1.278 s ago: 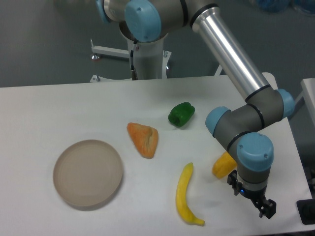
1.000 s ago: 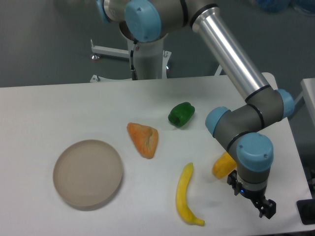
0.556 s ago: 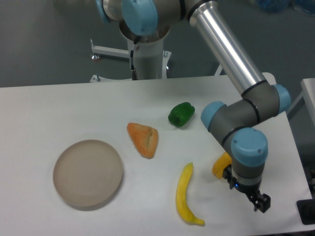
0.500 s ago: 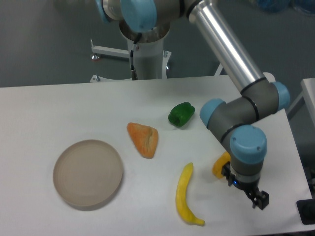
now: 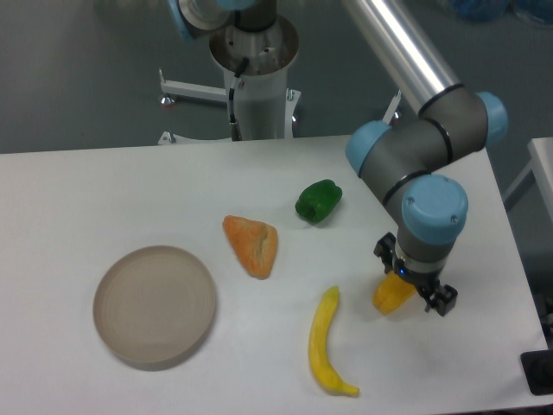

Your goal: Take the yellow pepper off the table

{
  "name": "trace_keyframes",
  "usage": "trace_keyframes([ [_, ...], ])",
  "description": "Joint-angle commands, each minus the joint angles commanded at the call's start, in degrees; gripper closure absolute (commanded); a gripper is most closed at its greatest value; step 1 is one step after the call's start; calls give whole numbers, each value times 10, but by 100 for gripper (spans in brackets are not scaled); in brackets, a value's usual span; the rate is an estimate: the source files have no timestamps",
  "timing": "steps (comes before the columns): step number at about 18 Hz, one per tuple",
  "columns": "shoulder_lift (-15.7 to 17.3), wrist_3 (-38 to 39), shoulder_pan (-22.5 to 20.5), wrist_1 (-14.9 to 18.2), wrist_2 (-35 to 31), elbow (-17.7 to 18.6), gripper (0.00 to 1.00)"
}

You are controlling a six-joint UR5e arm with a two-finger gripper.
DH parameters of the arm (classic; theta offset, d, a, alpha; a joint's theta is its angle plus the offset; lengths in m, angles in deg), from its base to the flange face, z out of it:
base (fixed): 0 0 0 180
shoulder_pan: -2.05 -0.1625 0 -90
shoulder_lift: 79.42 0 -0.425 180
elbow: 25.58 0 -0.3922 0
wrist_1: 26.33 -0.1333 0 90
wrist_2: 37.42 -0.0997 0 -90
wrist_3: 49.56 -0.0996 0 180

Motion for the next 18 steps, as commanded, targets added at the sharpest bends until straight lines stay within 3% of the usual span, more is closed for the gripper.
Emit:
trace_keyframes([
  [7,-4,8,1,-2,-2,22,0],
  [18,-21,9,0,-23,-1,23,0],
])
